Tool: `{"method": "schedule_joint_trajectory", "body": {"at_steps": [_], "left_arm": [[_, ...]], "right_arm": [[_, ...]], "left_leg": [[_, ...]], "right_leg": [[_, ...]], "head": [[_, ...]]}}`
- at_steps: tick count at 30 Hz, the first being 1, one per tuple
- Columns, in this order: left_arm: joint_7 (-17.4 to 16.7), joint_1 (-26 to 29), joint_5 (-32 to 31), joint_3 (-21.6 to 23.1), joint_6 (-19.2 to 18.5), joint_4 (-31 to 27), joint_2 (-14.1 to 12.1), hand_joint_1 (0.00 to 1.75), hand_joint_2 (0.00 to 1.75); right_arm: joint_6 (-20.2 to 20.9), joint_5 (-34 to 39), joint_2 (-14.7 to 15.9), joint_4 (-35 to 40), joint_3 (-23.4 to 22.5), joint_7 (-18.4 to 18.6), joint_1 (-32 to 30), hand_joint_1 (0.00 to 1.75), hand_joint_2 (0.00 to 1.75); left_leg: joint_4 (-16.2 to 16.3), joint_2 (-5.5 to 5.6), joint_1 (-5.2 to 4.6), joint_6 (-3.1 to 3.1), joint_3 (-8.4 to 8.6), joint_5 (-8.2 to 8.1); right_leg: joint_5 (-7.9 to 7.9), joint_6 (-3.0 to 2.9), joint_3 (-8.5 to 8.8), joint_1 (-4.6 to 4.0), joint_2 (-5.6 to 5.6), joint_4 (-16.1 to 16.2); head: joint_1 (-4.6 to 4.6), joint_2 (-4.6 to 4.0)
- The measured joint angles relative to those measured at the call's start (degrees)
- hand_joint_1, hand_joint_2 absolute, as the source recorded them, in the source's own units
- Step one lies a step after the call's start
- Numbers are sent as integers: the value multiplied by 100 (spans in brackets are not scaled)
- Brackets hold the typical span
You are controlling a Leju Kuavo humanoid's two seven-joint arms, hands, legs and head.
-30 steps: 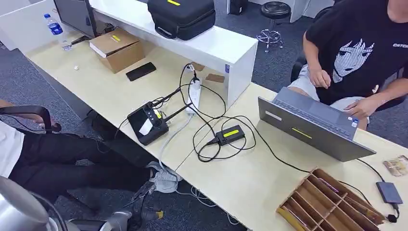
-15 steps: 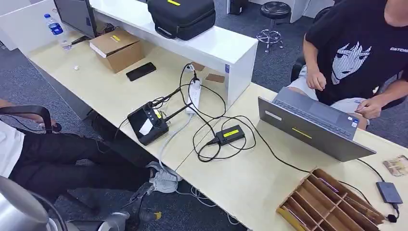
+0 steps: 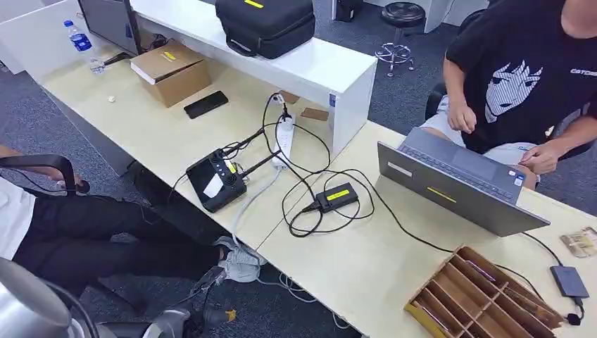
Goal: Pass the card to the sensor for recognition and then transmit it.
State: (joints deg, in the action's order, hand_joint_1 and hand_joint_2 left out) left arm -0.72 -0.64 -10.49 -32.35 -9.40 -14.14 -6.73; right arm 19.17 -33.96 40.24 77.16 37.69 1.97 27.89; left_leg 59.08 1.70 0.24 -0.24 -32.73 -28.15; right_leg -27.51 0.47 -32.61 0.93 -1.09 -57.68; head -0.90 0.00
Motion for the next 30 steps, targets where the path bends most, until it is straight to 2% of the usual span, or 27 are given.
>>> {"method": "schedule_joint_trajectory", "body": {"at_steps": [6, 12, 20, 30], "left_arm": [[-44, -89, -145, 0, -5, 0, 2, 0, 175], [-44, -138, -275, -13, -11, 0, 2, 0, 175], [-44, -168, -324, -22, -11, 0, 0, 0, 175], [-35, -172, -389, -52, -13, 0, 0, 0, 175]], "right_arm": [[20, 20, -199, -324, 593, -35, 245, 175, 175], [109, 359, -247, -496, 996, -153, 423, 175, 175], [155, 481, -236, -547, 1221, -214, 569, 175, 175], [46, 802, -7, -481, 1376, -210, 614, 175, 175]], "left_leg": [[0, 2, 1, -2, 1, 2], [0, 3, 1, -2, 1, 2], [1, 1, 0, -2, 3, 2], [1, 1, 0, -2, 3, 2]], "right_leg": [[1, -1, 1, -1, 1, -3], [1, -1, 0, 0, 1, -3], [1, -1, 0, 0, 0, -2], [1, -1, 0, 0, 0, -2]], "head": [[0, 0], [0, 0], [2, 0], [0, 0]]}}
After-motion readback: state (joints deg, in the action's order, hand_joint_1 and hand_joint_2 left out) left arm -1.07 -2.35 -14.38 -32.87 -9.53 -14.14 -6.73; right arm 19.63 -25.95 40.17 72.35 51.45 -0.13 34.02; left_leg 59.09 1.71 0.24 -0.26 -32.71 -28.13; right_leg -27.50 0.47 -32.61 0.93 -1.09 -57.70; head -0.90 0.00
